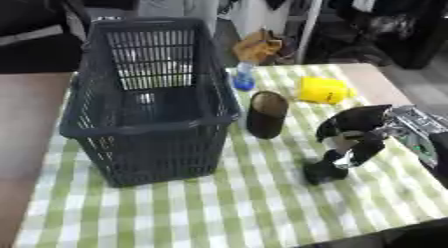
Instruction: Pick up objects on the table and place them in the box.
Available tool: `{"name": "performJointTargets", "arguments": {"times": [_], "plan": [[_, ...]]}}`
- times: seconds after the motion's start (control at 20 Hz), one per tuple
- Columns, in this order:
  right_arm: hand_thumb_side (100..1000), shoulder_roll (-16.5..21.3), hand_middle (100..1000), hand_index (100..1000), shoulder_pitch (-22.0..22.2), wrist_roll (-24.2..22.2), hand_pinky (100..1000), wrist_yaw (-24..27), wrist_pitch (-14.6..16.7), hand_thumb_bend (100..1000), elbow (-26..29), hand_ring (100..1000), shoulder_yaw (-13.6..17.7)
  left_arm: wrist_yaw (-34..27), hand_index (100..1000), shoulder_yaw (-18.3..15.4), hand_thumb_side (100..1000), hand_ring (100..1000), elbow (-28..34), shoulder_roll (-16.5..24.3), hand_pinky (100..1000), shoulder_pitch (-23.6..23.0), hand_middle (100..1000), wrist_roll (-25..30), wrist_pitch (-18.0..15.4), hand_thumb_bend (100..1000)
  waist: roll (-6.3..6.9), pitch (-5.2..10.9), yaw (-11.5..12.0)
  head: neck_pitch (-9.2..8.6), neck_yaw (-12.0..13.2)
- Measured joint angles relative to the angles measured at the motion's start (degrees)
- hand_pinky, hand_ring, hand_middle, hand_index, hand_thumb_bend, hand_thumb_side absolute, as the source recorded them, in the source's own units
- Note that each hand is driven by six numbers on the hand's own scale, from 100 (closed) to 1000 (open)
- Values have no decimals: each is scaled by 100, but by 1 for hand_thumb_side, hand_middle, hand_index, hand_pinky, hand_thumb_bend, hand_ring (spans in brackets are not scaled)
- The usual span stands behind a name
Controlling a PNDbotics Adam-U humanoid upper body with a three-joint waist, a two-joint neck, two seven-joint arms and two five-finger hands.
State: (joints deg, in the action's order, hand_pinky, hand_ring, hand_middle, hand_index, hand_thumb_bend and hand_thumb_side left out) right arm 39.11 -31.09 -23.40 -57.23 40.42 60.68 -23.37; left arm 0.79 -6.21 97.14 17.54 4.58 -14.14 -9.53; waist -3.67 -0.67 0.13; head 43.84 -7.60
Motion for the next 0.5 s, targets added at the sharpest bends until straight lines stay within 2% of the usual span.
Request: {"name": "performJointTargets", "arguments": {"times": [0.5], "plan": [[974,152,842,872,145,-25,858,196,-25,487,186,873,-39,0,804,0,934,796,0,4,387,-6,735,0,0,446,0,5,-12,0,27]]}}
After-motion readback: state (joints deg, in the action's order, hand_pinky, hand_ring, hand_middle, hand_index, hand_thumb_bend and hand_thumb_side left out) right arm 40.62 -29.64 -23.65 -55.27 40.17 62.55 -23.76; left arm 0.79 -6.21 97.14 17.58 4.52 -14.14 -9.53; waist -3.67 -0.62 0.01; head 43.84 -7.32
